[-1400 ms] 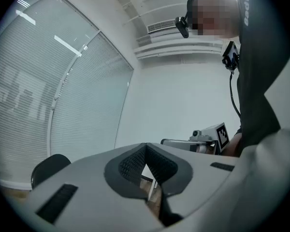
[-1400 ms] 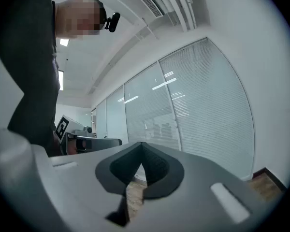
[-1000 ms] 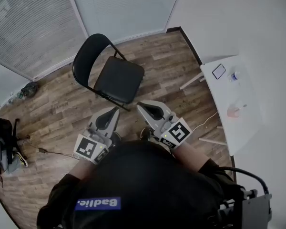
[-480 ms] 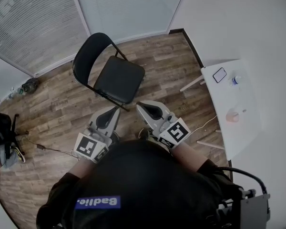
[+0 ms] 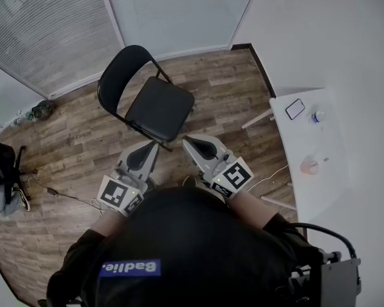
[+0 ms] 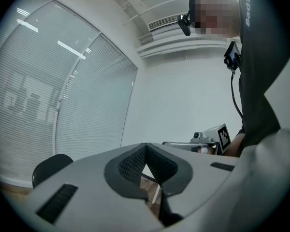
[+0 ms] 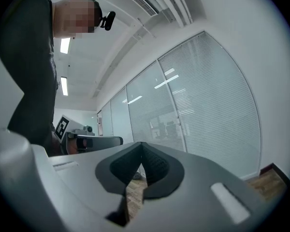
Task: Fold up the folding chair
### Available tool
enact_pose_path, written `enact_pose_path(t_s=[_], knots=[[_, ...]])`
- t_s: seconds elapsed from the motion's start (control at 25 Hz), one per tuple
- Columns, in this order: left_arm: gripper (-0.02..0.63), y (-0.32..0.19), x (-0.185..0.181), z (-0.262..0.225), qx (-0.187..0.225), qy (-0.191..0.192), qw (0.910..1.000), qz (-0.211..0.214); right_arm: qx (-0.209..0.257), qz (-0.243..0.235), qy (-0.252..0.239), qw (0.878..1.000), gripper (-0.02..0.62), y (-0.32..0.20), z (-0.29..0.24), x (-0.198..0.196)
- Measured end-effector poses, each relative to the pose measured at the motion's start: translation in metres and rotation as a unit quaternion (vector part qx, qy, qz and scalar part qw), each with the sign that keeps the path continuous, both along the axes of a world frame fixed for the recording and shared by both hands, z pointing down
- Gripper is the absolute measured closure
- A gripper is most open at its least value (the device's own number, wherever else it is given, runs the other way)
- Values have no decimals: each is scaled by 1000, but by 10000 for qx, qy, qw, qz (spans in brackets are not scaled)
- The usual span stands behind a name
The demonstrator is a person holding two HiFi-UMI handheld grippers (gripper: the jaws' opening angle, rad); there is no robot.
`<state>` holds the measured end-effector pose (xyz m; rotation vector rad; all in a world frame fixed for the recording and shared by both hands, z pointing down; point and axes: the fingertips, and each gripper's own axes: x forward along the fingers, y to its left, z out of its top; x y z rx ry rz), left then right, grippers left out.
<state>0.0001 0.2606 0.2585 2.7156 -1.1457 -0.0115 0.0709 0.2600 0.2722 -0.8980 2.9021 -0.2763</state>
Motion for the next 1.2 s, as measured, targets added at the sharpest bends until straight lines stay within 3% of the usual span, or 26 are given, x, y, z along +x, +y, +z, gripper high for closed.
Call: enact_pose_path(t_s=[0.44, 0.68, 1.2], knots=[[601, -32, -6, 2, 40, -187, 9990, -416, -121, -297, 22, 9995, 594, -27, 13, 2], [601, -67, -28, 13, 150, -274, 9992, -246, -180, -206, 107, 9996, 594, -61, 24, -17], [601, -181, -121, 23, 10, -332, 9990, 302, -598, 365, 332, 9970, 594, -161, 41, -101]])
